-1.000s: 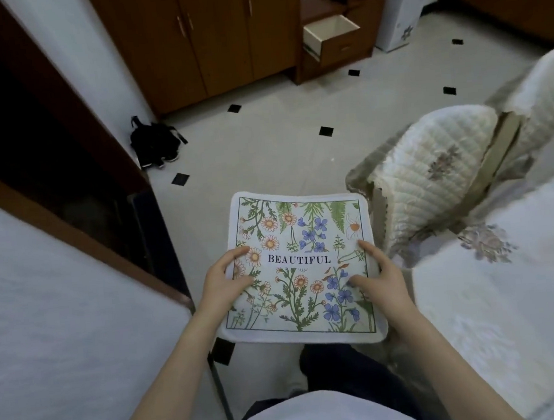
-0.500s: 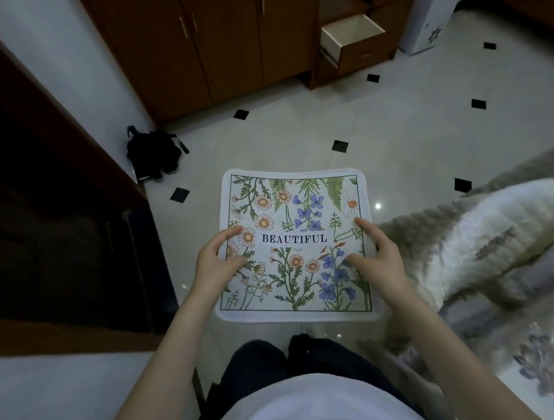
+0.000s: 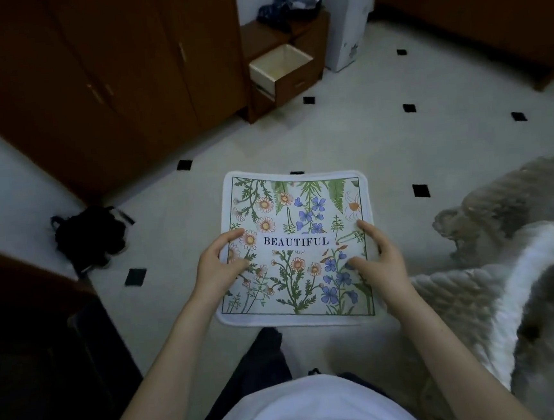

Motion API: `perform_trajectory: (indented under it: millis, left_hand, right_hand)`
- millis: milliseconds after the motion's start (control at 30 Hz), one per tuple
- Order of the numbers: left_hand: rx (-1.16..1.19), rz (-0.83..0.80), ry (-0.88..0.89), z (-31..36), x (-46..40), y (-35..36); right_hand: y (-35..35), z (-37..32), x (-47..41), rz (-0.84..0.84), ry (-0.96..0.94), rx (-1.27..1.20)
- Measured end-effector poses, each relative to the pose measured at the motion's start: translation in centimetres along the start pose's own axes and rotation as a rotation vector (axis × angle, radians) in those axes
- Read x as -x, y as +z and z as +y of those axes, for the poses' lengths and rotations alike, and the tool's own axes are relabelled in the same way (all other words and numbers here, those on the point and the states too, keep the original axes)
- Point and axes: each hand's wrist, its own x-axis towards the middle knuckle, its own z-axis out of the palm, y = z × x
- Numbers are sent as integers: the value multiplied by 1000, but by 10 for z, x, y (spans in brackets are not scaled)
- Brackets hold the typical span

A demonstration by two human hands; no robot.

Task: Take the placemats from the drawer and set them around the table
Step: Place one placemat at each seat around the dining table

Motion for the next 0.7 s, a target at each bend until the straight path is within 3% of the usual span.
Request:
perform_trajectory:
  millis: [400, 700]
  left_hand:
    - [-127, -359, 80, 83, -176, 50]
    - [-239, -586, 148, 137, -287, 193]
  right_hand:
    - [-1, -45, -85, 348, 31, -45]
    - [-82, -58, -178, 581, 65, -120]
